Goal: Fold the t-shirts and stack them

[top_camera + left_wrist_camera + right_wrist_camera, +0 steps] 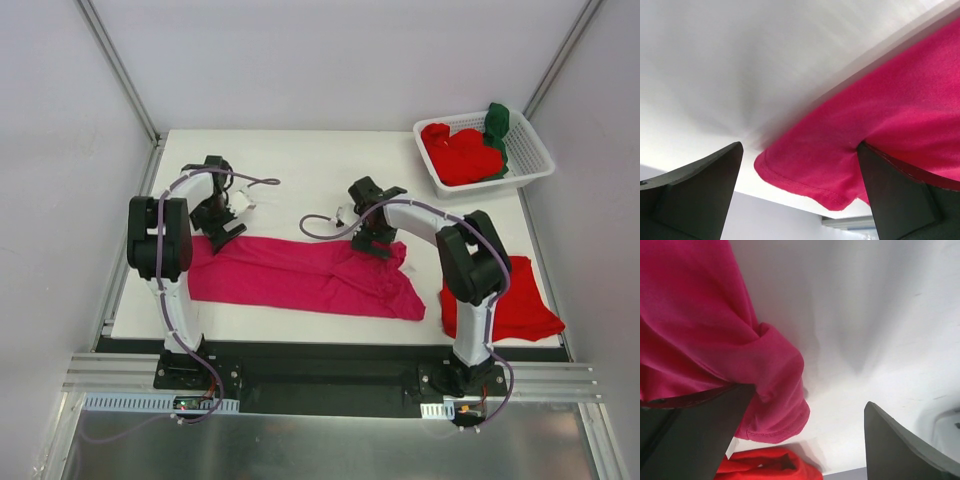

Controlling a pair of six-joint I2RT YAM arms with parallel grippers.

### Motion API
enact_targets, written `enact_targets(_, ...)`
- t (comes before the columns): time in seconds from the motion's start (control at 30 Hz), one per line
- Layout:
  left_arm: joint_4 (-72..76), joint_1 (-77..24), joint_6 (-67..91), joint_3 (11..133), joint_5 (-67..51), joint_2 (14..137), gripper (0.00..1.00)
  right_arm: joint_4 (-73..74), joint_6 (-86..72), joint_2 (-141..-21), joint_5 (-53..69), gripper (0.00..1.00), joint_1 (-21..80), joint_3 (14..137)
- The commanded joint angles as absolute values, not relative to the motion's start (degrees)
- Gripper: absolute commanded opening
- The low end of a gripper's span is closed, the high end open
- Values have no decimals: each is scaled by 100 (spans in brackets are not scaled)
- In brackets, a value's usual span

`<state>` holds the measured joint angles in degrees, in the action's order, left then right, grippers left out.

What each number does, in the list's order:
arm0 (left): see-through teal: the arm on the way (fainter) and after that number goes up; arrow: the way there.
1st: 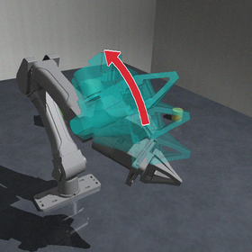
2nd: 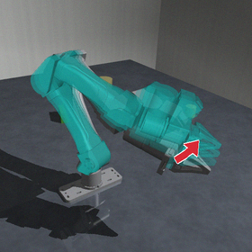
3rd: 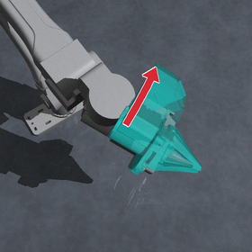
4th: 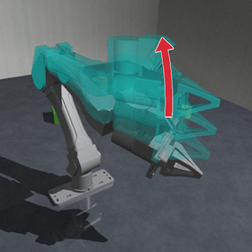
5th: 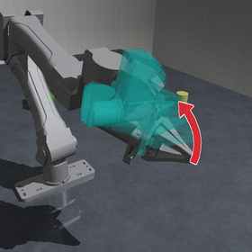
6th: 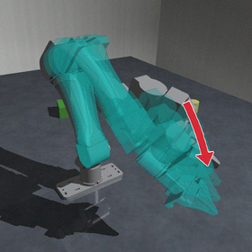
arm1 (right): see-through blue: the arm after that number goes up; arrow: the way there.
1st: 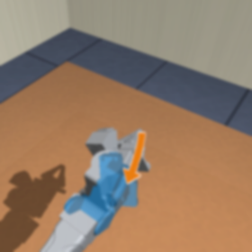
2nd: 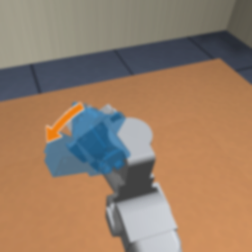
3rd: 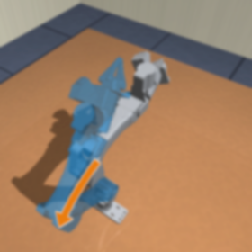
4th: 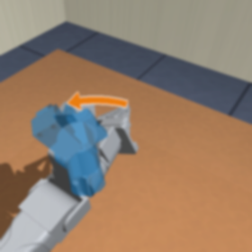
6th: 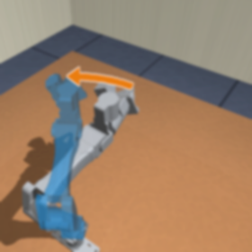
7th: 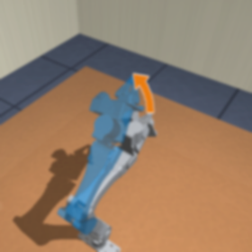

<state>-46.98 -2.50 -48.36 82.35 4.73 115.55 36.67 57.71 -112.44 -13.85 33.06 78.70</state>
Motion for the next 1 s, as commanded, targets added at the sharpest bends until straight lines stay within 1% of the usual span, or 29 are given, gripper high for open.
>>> enact_targets(0.0,-4087,-158,-4816,8551,984,11707,99,3200,5862,-11496,-1722,96,3217,8182)
enact_targets(0.2,-4052,-167,-4781,8534,1020,11655,99,2997,6003,-11820,-1907,96,3085,8534)
enact_targets(0.4,-4043,-167,-4755,8113,1011,11313,99,2830,6038,-11971,-1951,96,2988,8797)
enact_targets(0.53,-4052,-158,-4737,8200,1046,10908,99,3409,5784,-11630,-1881,96,2979,9175)
enact_targets(0.6,-4069,-167,-4676,8498,1098,10619,99,3874,5556,-11383,-1715,96,2971,9394)
enact_targets(0.7,-4122,-211,-4684,8850,1160,10189,99,4699,5214,-10987,-1136,96,2971,10044)
enact_targets(0.73,-4139,-246,-4685,8911,1125,10073,99,4954,5090,-10934,-690,96,2979,10464)
enact_targets(0.77,-4166,-263,-4667,8895,1081,9968,99,5444,5011,-10847,-390,96,2971,10607)
enact_targets(0.8,-4192,-281,-4641,8860,1038,9767,99,5614,4879,-10785,-82,96,2971,10695)
enact_targets(0.83,-4201,-325,-4632,8694,968,9678,99,5729,4826,-10715,504,96,2979,10661)
enact_targets(0.87,-4219,-343,-4658,8571,958,9564,99,5913,4790,-10662,753,96,2979,10626)
enact_targets(0.97,-4201,-343,-4667,8070,905,9484,99,6256,4755,-10573,1817,96,2988,10416)
